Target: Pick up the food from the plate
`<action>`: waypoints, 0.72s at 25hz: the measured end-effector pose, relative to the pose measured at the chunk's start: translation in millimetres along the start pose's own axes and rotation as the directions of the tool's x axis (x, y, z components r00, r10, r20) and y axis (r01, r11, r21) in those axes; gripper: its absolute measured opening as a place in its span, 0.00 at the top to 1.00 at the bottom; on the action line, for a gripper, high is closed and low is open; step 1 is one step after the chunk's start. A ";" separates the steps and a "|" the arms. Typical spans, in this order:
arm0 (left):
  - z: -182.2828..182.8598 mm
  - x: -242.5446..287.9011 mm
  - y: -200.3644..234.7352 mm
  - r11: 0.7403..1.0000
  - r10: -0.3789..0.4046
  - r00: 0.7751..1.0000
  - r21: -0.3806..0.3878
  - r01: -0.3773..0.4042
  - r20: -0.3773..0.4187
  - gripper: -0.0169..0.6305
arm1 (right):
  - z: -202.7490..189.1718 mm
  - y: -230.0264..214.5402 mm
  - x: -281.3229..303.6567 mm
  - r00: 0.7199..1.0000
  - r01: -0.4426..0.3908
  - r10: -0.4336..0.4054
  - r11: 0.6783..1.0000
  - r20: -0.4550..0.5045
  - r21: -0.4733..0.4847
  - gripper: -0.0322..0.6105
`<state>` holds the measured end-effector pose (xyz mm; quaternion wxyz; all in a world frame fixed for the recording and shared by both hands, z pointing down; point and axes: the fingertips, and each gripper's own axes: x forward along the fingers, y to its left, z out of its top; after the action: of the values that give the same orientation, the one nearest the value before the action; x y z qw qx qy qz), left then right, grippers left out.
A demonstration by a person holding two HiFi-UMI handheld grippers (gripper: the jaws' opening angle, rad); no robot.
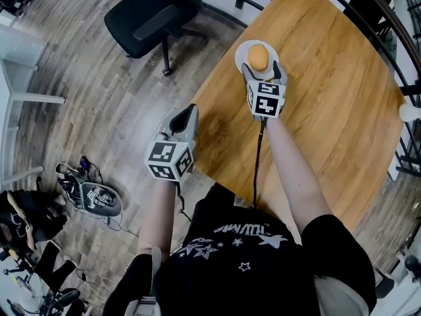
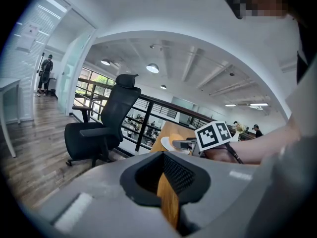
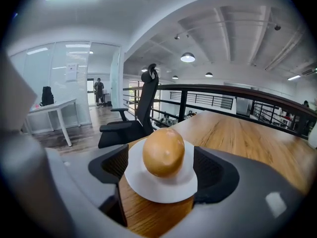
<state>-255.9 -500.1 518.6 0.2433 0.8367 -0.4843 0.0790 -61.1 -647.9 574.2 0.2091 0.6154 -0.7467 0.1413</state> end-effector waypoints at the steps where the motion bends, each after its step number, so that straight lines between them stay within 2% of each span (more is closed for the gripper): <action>1: 0.0 -0.1 0.8 1.000 -0.001 1.000 -0.001 0.001 0.000 0.97 | -2.0 0.1 2.3 1.000 0.003 -0.002 1.000 -0.017 0.006 0.32; 16: -5.5 5.1 13.4 1.000 0.003 1.000 -0.014 -0.003 -0.011 0.97 | -7.8 2.5 26.0 0.998 -0.005 0.008 0.999 -0.065 0.045 0.32; 18: -5.5 6.7 13.9 1.000 0.002 1.000 -0.015 -0.003 -0.010 0.97 | -10.1 1.2 27.8 0.998 0.000 0.004 0.998 -0.070 0.055 0.35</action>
<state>-263.6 -508.3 530.4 0.2519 0.8338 -0.4847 0.0799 -65.2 -666.8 596.6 0.2181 0.6150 -0.7352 0.1837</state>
